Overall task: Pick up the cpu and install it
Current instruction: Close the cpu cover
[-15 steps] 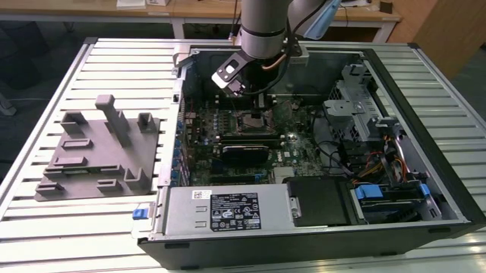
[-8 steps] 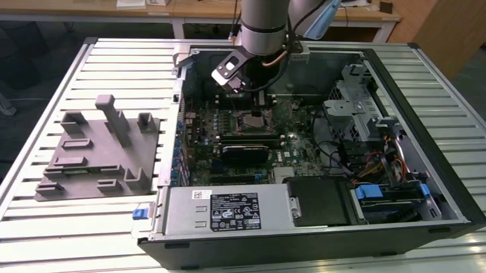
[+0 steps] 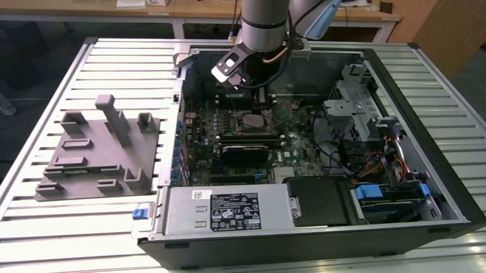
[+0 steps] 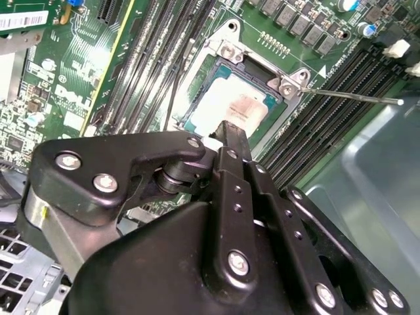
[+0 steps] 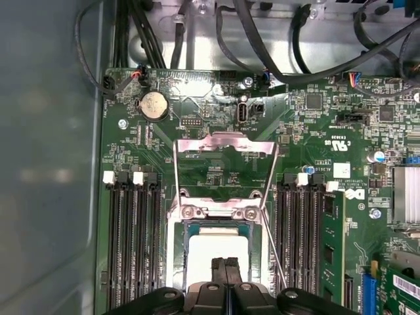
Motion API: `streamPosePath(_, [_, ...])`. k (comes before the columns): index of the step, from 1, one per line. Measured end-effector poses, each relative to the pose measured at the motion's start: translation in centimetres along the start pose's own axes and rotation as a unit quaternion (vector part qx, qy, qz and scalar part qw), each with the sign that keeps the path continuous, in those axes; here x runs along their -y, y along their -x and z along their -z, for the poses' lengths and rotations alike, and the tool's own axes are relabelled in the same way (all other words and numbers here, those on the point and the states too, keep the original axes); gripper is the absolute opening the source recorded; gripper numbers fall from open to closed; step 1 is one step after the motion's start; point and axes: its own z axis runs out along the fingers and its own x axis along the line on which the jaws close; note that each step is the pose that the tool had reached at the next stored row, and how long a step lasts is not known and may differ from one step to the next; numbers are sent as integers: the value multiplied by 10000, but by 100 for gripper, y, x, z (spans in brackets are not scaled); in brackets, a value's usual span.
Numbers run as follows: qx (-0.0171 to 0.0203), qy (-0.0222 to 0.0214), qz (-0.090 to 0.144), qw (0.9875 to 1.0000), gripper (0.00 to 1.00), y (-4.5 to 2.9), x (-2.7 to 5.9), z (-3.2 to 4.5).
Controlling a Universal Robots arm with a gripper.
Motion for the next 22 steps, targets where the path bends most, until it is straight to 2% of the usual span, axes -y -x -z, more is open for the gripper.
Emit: streamPosePath(22, [2,-2,0,10000,11,3,-5,153])
